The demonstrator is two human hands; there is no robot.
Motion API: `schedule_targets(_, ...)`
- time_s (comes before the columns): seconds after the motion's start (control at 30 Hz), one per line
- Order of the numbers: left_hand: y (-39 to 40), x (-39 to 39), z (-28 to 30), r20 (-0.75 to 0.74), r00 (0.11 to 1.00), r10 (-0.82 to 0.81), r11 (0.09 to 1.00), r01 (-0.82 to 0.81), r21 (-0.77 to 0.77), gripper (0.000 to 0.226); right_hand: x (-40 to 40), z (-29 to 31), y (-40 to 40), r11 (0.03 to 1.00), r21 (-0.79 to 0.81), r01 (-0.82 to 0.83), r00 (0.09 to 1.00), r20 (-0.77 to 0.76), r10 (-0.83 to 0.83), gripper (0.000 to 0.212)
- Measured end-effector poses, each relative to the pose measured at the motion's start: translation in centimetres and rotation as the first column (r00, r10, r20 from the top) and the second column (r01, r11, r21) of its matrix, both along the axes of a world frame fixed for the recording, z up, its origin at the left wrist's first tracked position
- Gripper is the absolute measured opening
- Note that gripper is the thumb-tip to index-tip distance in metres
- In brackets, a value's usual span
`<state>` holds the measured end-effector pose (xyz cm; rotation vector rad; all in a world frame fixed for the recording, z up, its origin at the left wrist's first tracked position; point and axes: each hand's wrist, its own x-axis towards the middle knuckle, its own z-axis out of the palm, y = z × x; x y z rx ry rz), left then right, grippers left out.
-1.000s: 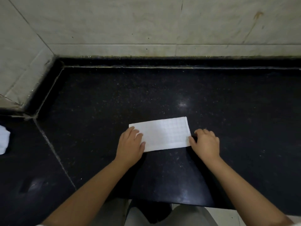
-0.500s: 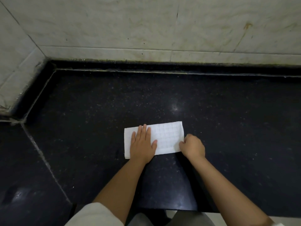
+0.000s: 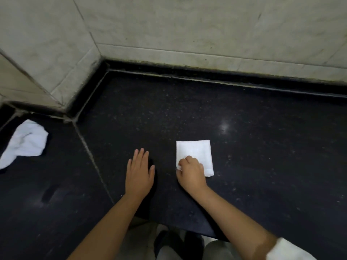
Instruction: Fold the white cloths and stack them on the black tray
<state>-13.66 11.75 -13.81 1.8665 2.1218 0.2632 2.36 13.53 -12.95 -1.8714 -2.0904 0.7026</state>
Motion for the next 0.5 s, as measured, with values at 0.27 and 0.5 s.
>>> schedule_targets(0.27,0.1,0.6,-0.4,0.084,0.984,-0.154,0.988,0.151,0.042,0.048,3.1,0.1,-0.9,0.975,0.046,-0.218,0.975,0.049,0.216,0.019)
schedule_targets(0.5,2.3,3.8,0.9,0.091,0.817,-0.57,0.819,0.554,0.149,0.036,8.2,1.3,-1.8,0.974,-0.011,-0.226,0.878,0.43,0.209,0.054)
